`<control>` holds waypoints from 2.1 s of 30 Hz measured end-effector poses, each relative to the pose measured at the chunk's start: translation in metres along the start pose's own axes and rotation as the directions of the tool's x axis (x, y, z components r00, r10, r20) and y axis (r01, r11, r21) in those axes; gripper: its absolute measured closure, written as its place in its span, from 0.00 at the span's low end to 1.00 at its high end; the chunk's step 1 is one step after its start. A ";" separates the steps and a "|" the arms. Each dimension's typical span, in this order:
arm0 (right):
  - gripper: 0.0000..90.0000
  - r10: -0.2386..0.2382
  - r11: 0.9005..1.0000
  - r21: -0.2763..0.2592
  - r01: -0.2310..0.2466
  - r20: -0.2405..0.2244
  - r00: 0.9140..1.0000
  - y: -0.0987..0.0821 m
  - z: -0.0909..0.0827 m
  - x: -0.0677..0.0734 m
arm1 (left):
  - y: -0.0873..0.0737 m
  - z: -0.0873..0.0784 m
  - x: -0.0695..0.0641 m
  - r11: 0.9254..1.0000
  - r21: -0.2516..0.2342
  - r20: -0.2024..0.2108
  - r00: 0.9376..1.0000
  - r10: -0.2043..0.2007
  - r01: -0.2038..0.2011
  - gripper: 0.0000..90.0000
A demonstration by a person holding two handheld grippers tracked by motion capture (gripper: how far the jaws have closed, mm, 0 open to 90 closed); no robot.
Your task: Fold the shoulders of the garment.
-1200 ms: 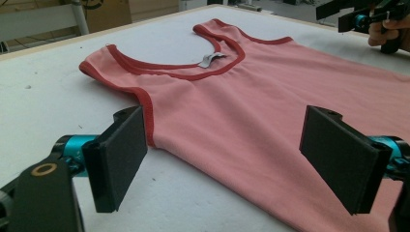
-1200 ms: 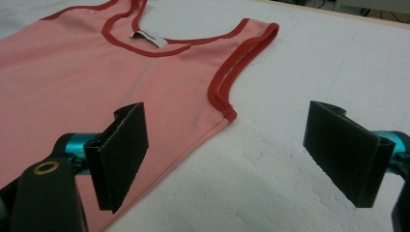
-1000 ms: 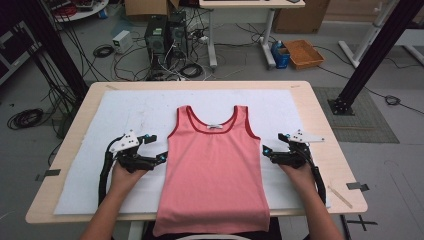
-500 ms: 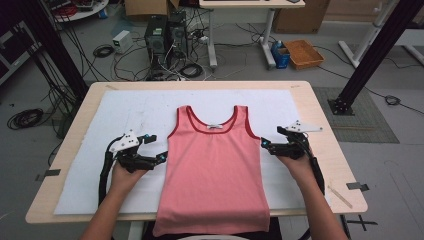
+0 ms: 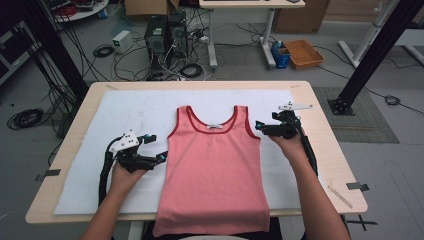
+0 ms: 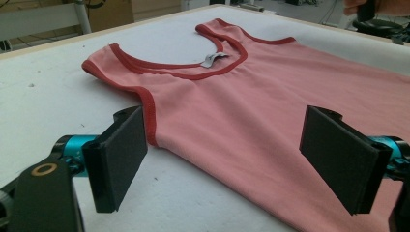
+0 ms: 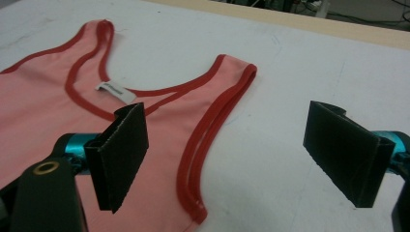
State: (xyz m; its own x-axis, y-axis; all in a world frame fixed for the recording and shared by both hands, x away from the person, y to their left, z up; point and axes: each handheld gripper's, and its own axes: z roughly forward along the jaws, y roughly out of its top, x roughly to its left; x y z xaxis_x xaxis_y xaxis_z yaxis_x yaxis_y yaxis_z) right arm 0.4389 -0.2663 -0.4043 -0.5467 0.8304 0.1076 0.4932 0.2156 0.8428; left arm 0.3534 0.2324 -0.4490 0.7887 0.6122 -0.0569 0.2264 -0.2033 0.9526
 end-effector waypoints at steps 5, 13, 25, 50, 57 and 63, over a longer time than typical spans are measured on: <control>0.18 -0.005 1.000 0.014 0.005 0.012 1.000 0.007 0.010 -0.002 | 0.000 0.000 0.001 1.000 0.000 0.004 1.000 -0.004 0.004 0.19; 0.18 0.025 0.999 0.047 -0.027 0.041 0.999 0.028 0.040 -0.006 | 0.000 0.000 0.000 1.000 -0.001 0.004 1.000 -0.002 0.002 0.19; 0.18 0.035 0.986 0.158 -0.053 0.112 0.993 0.045 0.085 -0.004 | 0.000 0.000 0.000 1.000 -0.004 0.003 1.000 0.002 -0.002 0.19; 0.87 -0.018 0.966 0.258 -0.004 0.084 0.996 0.040 0.132 0.012 | -0.001 -0.001 0.000 1.000 -0.011 0.008 1.000 0.000 0.000 0.19; 0.93 -0.072 0.965 0.258 0.053 0.065 0.995 0.049 0.118 0.025 | -0.001 -0.001 0.000 1.000 -0.012 0.005 1.000 0.001 -0.001 0.19; 0.93 -0.067 0.973 0.221 0.058 0.032 0.997 0.046 0.097 0.030 | -0.001 -0.002 -0.001 1.000 -0.011 0.005 1.000 0.009 -0.009 0.19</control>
State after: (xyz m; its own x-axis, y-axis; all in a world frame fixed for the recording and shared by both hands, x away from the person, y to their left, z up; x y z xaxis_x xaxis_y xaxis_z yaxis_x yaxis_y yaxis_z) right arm 0.5112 -0.1819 -0.4134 -0.5568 0.8299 0.0339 0.5978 0.3720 0.7101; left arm 0.3518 0.2334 -0.4491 0.7932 0.6069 -0.0499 0.2133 -0.2001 0.9563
